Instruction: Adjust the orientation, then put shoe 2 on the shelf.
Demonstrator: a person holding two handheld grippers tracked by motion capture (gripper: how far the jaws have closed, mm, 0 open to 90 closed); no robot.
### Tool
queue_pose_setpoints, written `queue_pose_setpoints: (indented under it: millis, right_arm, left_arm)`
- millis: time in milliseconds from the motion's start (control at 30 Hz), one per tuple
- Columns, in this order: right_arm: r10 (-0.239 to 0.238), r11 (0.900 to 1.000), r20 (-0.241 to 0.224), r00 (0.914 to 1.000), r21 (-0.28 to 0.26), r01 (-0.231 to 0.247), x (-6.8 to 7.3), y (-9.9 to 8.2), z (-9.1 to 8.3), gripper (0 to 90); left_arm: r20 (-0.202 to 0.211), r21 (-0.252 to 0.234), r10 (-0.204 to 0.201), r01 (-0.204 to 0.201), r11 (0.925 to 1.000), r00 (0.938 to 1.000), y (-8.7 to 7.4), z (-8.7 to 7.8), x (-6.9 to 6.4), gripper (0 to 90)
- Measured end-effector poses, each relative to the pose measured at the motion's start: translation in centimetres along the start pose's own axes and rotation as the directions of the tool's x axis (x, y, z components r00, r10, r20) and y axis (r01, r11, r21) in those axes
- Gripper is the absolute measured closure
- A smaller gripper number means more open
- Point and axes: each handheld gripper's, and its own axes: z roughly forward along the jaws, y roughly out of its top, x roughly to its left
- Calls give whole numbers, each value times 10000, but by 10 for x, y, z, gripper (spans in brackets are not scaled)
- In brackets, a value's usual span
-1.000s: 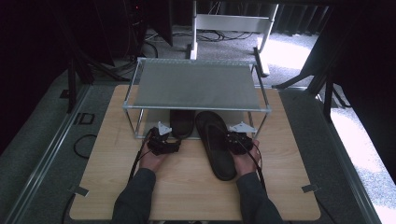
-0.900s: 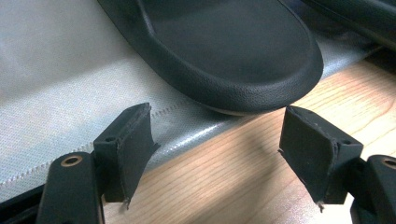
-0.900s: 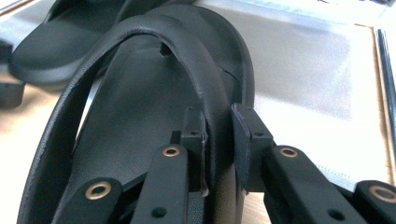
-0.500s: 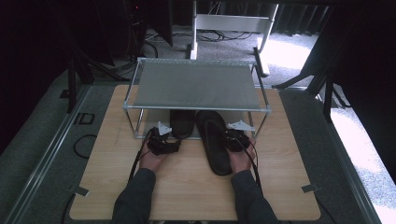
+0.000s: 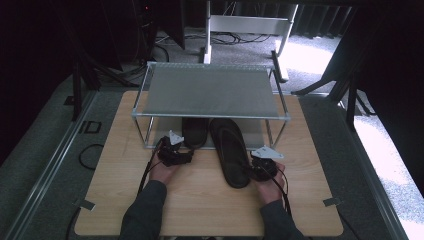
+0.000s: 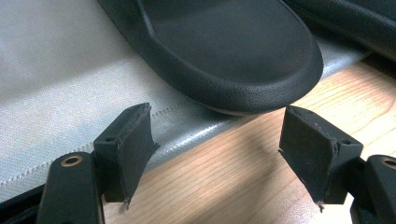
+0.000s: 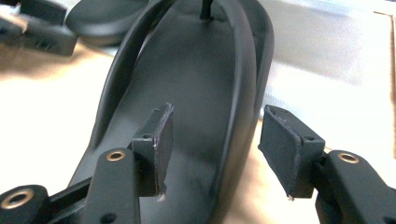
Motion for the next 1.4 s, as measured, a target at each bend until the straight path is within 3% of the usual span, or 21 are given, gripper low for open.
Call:
queue_pose_setpoints:
  millis: [233,633,1067,1400]
  right_arm:
    - [-478,9988,-173,9987,96,480,3,-12,-19,414]
    - [-788,9968,-279,9965,112,792,8,-22,-34,403]
    - [-1278,9905,-972,9870,384,1320,19,-29,-37,294]
    - [-1609,9831,-1196,9797,685,1698,24,-34,-38,250]
  left_arm:
    - [0,-1,-3,3,10000,10000,0,0,0,265]
    - [2,0,-12,12,10000,10000,0,0,0,265]
    - [-2,-18,-24,24,10000,10000,0,-1,0,265]
    - [-12,-30,-25,25,10000,10000,0,-1,0,265]
